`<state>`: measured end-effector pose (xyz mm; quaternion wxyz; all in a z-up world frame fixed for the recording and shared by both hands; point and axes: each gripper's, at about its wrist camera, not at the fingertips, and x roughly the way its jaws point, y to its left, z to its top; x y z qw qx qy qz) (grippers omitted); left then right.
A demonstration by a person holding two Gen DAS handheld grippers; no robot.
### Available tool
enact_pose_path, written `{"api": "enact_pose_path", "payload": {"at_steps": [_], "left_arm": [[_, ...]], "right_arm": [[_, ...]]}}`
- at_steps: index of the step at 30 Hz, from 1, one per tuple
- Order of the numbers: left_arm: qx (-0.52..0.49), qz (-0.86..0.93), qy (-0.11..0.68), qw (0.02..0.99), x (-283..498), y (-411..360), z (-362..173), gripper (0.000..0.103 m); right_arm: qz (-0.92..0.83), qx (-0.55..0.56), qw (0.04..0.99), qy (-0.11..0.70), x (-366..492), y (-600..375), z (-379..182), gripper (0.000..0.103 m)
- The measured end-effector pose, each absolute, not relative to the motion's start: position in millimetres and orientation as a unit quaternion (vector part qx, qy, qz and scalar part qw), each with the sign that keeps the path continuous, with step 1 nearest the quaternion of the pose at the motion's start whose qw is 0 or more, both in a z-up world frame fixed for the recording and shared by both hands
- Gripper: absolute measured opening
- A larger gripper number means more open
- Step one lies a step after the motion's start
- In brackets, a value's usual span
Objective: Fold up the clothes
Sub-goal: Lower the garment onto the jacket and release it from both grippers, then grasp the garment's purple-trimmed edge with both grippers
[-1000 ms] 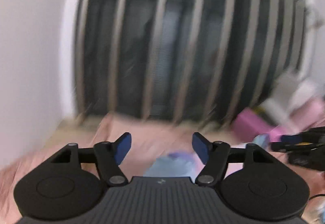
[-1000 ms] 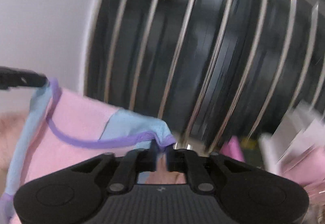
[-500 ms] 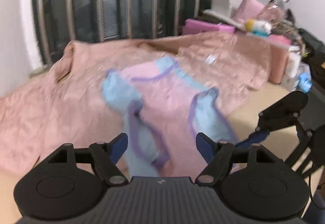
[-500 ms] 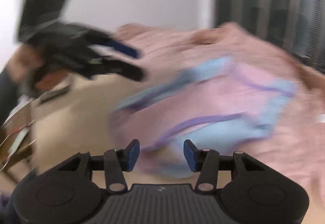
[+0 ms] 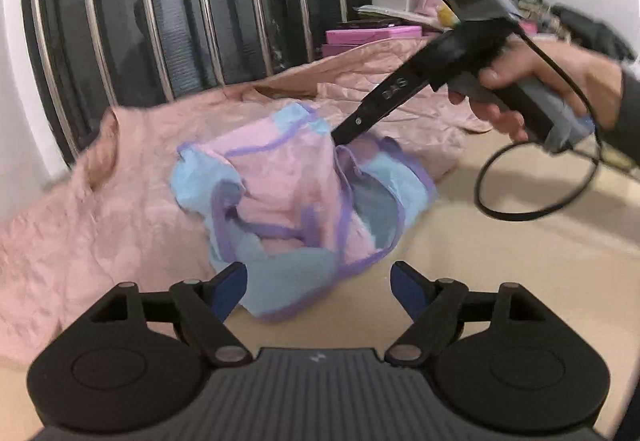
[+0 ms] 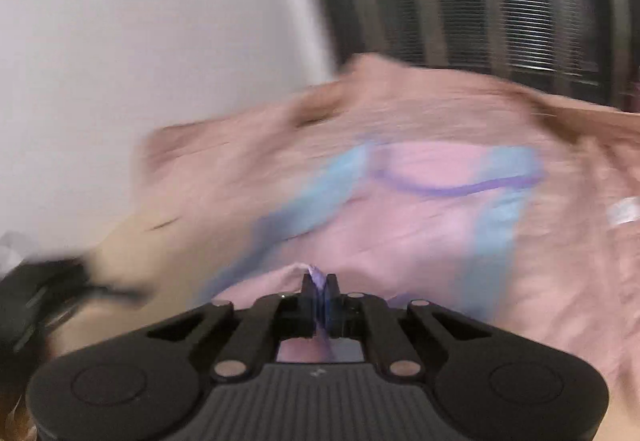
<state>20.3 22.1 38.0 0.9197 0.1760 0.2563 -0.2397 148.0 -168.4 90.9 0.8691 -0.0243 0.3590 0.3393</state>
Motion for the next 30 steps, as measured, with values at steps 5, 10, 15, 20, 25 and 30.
{"api": "enact_pose_path", "payload": {"at_steps": [5,10,15,20,25,30], "left_arm": [[0.243,-0.211,0.235,0.917,28,1,23,0.058],[0.242,-0.236,0.276,0.900,46,0,15,0.009],[0.070,-0.173,0.305,0.934,89,44,48,0.006],[-0.037,-0.119,0.337,0.933,107,87,48,0.038],[0.028,-0.161,0.299,0.940,72,75,48,0.053],[0.170,-0.139,0.269,0.938,65,37,40,0.054]], "right_arm": [[0.276,-0.022,0.904,0.327,166,-190,99,0.033],[0.306,-0.072,0.900,0.301,112,-185,99,0.034],[0.243,-0.128,0.901,0.337,113,-157,59,0.033],[0.229,-0.103,0.909,0.333,116,-155,50,0.008],[0.217,-0.086,0.917,0.323,107,-161,54,0.024],[0.214,-0.092,0.912,0.337,117,-148,45,0.006]]}}
